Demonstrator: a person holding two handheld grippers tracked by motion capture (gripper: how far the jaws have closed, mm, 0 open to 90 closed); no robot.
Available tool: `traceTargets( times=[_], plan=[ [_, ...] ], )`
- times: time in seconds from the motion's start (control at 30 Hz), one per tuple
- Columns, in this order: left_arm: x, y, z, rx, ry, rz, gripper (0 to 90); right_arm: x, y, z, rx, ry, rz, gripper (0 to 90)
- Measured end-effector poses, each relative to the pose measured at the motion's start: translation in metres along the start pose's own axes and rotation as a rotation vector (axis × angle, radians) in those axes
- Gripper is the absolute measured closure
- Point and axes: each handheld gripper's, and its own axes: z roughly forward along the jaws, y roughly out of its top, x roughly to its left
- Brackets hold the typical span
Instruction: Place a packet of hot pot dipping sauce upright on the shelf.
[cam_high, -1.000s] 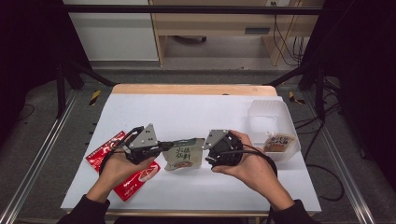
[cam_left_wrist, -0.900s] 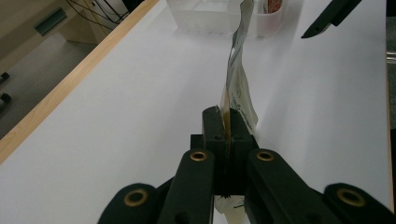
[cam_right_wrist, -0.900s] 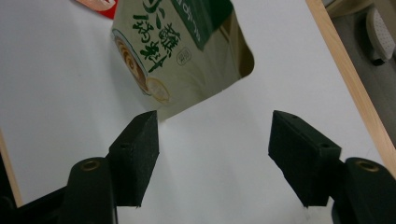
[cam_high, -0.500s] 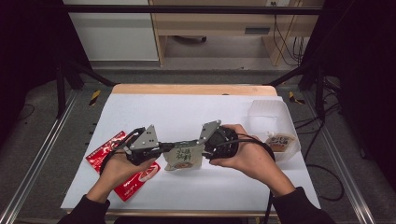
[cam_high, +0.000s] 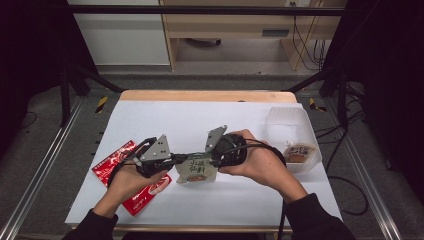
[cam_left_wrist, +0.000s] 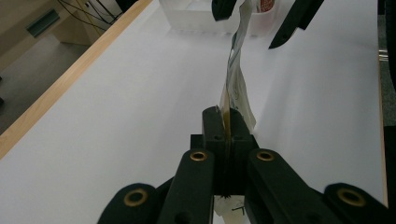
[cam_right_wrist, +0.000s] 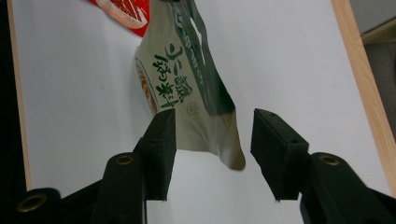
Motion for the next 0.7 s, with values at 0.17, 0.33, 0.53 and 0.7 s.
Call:
traceTargets(
  times=[0.17, 0.33, 0.53, 0.7],
  plan=[
    [0.000, 0.000, 0.001, -0.002, -0.006, 0.001, 90.0, 0.000, 0.009, 0.011, 0.023, 0.036, -0.036, 55.4],
    [-0.001, 0.000, 0.000, 0.000, -0.008, 0.004, 90.0, -0.002, 0.015, 0.023, 0.066, 0.071, -0.051, 61.9],
    [-0.002, 0.001, 0.000, 0.001, -0.012, 0.008, 90.0, -0.005, 0.016, 0.031, 0.079, 0.085, -0.052, 73.1],
    [-0.001, -0.001, 0.001, -0.003, -0.013, -0.001, 89.9, -0.005, 0.015, 0.034, 0.083, 0.092, -0.053, 85.9]
  ],
)
